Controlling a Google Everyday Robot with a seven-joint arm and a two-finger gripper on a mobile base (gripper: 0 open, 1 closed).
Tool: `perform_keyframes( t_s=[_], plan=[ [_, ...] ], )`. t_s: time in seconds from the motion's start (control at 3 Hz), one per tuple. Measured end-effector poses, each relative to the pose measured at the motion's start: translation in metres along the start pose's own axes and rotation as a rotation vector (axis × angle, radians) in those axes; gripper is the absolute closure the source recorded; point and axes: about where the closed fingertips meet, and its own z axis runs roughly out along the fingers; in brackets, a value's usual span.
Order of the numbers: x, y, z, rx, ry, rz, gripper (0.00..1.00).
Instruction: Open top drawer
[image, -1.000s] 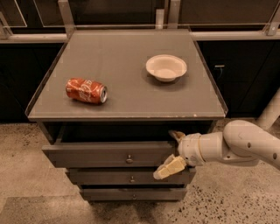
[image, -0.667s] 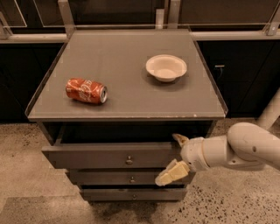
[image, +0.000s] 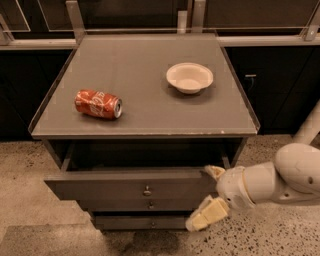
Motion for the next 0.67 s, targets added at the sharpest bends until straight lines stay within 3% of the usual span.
perform_keyframes(
  t_s=[0.33,0.67],
  plan=[
    [-0.0109,0.0289,-0.0161,-0.027,0.039,-0.018,0.0],
    [-0.0111,0.0288,-0.0161,-0.027,0.039,-0.019,0.0]
  ],
)
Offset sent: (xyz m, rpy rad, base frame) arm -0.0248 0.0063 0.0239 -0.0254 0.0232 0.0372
